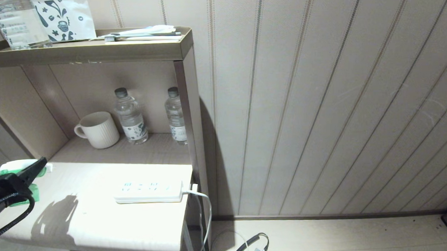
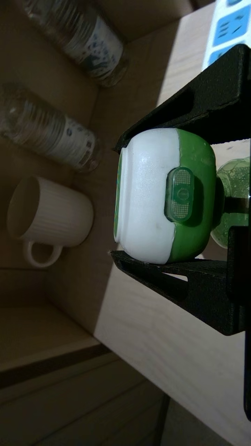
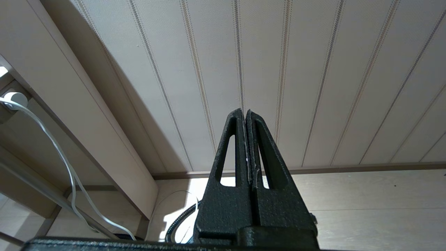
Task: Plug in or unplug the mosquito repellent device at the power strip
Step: Place the mosquito repellent liquid on the table
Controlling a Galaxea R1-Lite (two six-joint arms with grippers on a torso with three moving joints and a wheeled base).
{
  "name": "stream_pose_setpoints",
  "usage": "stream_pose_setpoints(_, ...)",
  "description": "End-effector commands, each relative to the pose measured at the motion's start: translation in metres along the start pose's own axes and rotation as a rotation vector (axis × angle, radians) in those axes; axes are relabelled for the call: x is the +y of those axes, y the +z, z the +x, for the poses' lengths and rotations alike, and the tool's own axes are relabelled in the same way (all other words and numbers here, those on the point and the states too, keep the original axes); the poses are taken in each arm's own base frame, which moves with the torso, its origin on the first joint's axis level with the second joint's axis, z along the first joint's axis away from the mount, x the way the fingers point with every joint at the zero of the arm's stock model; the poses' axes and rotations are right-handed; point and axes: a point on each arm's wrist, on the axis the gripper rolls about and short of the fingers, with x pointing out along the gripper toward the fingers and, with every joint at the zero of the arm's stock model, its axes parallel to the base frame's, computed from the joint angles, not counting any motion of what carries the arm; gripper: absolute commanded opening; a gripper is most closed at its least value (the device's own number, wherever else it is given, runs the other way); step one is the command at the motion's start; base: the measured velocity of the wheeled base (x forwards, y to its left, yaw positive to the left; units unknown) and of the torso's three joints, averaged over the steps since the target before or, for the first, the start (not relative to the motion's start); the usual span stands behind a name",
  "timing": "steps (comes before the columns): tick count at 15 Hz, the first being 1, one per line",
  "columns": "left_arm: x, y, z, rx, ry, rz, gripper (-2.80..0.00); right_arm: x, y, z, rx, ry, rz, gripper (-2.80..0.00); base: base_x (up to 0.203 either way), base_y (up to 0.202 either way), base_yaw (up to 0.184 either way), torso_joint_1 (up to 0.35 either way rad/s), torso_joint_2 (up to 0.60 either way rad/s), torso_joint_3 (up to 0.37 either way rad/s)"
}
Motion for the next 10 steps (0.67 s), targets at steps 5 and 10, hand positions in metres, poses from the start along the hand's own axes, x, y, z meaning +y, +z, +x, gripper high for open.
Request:
stream_pose_setpoints(5, 0.009, -0.012, 0.061, -0.148, 0.209, -0.054, -2.80, 0.000, 0.000, 0.000, 0.002, -0.001, 0.001, -2.80, 0.000, 0.000, 0.000, 0.000, 0.00, 0.000)
stream_pose_setpoints(10, 0.008, -0.061, 0.099, -0.040, 0.329, -0.018, -2.80, 0.000, 0.000, 0.000, 0.002, -0.001, 0.001, -2.80, 0.000, 0.000, 0.000, 0.000, 0.00, 0.000)
